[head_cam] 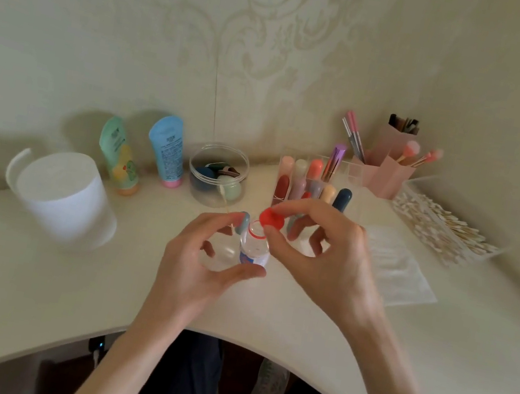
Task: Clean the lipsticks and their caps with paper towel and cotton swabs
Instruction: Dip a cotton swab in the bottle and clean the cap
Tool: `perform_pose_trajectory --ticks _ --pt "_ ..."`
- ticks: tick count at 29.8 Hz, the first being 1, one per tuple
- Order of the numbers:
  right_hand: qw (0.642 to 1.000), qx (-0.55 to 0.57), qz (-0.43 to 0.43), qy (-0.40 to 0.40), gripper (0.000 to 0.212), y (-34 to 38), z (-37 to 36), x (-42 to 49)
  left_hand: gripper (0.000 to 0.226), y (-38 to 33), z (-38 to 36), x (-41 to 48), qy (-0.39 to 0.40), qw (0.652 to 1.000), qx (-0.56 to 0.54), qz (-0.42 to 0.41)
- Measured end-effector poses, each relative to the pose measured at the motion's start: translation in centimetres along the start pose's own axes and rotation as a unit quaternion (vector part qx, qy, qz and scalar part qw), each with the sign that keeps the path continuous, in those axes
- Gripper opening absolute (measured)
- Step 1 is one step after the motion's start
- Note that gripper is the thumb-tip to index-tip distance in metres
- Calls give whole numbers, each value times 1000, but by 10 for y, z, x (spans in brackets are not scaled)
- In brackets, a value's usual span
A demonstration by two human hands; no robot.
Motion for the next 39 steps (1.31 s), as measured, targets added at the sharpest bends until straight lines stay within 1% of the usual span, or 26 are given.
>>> perform_pose_trajectory --ticks 1,3,4,8,12,14,16,19,22,25,28,31,34,36,38,39 --pt "1000 -1 5 4 16 1 -3 2 79 0 -4 1 6 1000 2 1" --pt "1000 -5 9 7 14 2 -6 4 82 0 -10 3 15 1000 -8 7" --pt "1000 -6 8 11 13 2 -6 5 80 0 -14 4 19 1000 -11 7" --pt "999 -24 25 41 18 4 -10 6 62 1 -19 6 23 999 -30 -3" --pt "998 -49 26 41 26 3 -9 9 56 4 -20 8 24 998 -61 8" --pt "997 -59 25 52 25 2 -10 11 57 5 -21 9 22 998 -64 8" --pt "997 -57 16 51 22 1 -11 12 58 5 -21 9 18 998 -63 8" --pt "999 -36 -18 36 22 -3 -12 10 49 4 -21 10 16 998 -58 7" --pt "999 -19 -44 26 28 -7 -14 8 47 3 -21 9 20 998 -59 6" --pt "998 -12 -42 45 38 -6 -13 5 48 0 -20 8 20 998 -56 5" --pt "998 1 -30 57 29 -6 -14 3 45 3 -20 8 20 998 -57 13" --pt "998 12 -55 43 21 -11 -16 3 44 3 -21 8 21 998 -53 21" --pt "996 17 -76 32 30 -13 -18 2 45 4 -21 7 20 997 -62 29" --pt "997 22 -58 48 38 -11 -19 2 50 4 -20 7 17 997 -71 31" --pt "996 39 -44 62 30 -12 -19 1 49 3 -21 7 23 997 -72 31" --pt "996 46 -50 59 25 -14 -19 0 46 2 -21 7 26 997 -69 31"
Point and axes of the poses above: each hand's wrist, its own x-axis towards the middle knuckle, its own z-axis out of the back of the hand, y = z × x, the point moved 6 cm from there along x, towards the middle knuckle, and after that the axes turned 2 degrees about x, right-handed, at the moved point
